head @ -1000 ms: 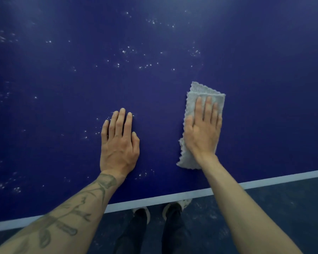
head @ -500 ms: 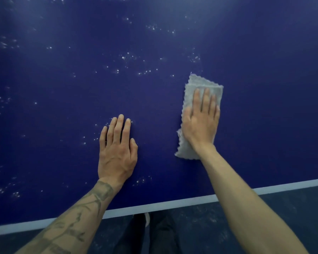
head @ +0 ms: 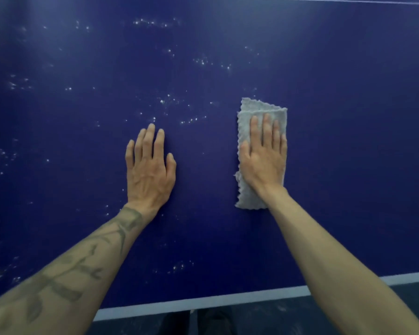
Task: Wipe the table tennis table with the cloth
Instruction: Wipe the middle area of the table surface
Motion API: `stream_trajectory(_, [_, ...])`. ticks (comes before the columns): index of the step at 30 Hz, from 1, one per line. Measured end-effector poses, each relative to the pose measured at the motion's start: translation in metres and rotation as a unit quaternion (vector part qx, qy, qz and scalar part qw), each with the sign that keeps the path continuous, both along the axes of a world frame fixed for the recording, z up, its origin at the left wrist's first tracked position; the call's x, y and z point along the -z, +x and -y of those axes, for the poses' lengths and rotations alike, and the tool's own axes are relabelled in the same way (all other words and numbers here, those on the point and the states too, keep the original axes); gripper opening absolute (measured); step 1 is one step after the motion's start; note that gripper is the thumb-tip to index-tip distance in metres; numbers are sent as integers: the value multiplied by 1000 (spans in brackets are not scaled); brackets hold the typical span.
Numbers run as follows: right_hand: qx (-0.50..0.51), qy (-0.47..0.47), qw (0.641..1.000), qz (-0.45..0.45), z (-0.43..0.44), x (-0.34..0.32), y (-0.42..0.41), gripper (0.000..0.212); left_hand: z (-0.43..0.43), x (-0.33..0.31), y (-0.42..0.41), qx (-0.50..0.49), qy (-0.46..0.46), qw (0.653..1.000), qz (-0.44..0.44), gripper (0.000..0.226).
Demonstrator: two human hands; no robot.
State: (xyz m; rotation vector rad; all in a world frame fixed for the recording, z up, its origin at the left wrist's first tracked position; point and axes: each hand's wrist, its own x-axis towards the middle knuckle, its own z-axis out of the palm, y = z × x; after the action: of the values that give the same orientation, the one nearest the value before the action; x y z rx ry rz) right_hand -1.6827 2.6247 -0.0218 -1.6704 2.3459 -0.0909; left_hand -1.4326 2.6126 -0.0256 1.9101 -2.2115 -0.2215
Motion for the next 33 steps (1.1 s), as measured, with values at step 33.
stream_trajectory(33, [-19, -27, 999, -5, 107, 2, 19, 68, 33, 17, -11, -49, -5, 999, 3, 56])
